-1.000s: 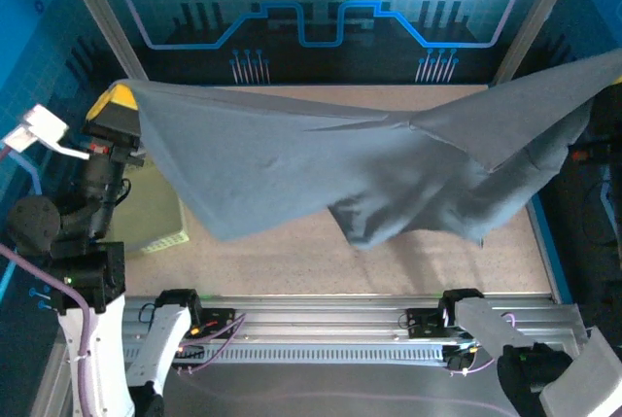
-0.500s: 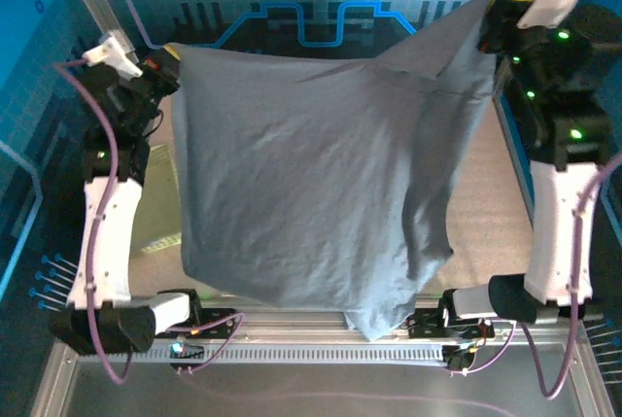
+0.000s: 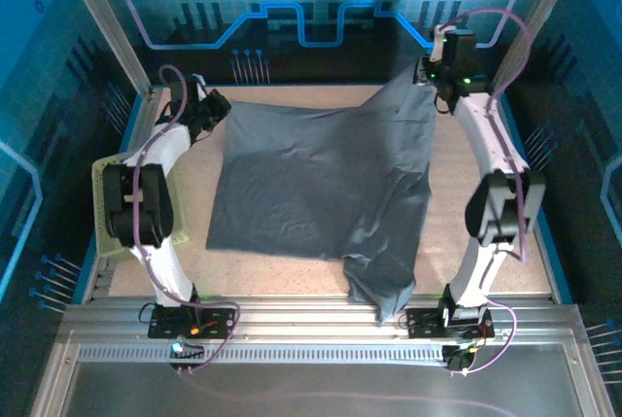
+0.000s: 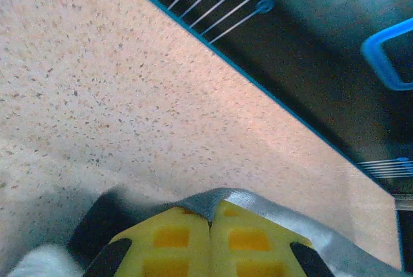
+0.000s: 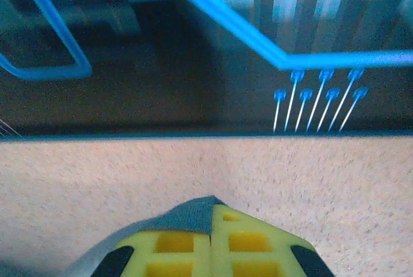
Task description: Fold the inside-out t-shirt
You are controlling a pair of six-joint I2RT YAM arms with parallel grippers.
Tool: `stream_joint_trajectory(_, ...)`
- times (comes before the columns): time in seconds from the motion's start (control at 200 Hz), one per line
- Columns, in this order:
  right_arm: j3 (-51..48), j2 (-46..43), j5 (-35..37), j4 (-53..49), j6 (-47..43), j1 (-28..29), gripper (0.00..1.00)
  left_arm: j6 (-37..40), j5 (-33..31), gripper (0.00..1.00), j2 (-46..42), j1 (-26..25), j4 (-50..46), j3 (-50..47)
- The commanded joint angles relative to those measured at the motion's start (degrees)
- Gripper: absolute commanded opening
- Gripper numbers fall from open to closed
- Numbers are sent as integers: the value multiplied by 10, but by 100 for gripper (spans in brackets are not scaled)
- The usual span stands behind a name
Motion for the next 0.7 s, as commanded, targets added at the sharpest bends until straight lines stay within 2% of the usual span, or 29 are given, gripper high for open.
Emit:
stream_joint_trajectory(0.0, 95, 65, 18, 0, 11, 6, 0, -6, 18, 0, 43, -4, 14, 72)
stream_joint_trajectory(0.23, 271, 206, 44, -91, 0, 15, 0, 14, 14, 1, 149, -5, -52, 184)
stream_joint_trajectory(0.365, 329, 256, 58, -114, 5, 15, 1, 21, 9, 7, 198, -5, -90, 253)
stream_joint_trajectory(0.42, 349, 269, 58, -119, 6, 14, 13, 22, 7, 15, 217, -4, -106, 282)
stream_joint_trajectory(0.495, 381, 287, 69, -132, 8, 14, 49, 25, -6, 44, 239, -4, -145, 332)
stream_joint_trajectory(0.545, 410, 297, 81, -148, 9, 15, 63, 23, -33, 62, 250, -2, -194, 371)
stream_joint_trajectory(0.625, 463, 309, 105, -192, 10, 13, 76, 20, -64, 75, 244, 7, -258, 414)
stream_joint_trajectory(0.695, 485, 297, 105, -229, 12, 8, 78, 30, -99, 79, 216, 9, -307, 429)
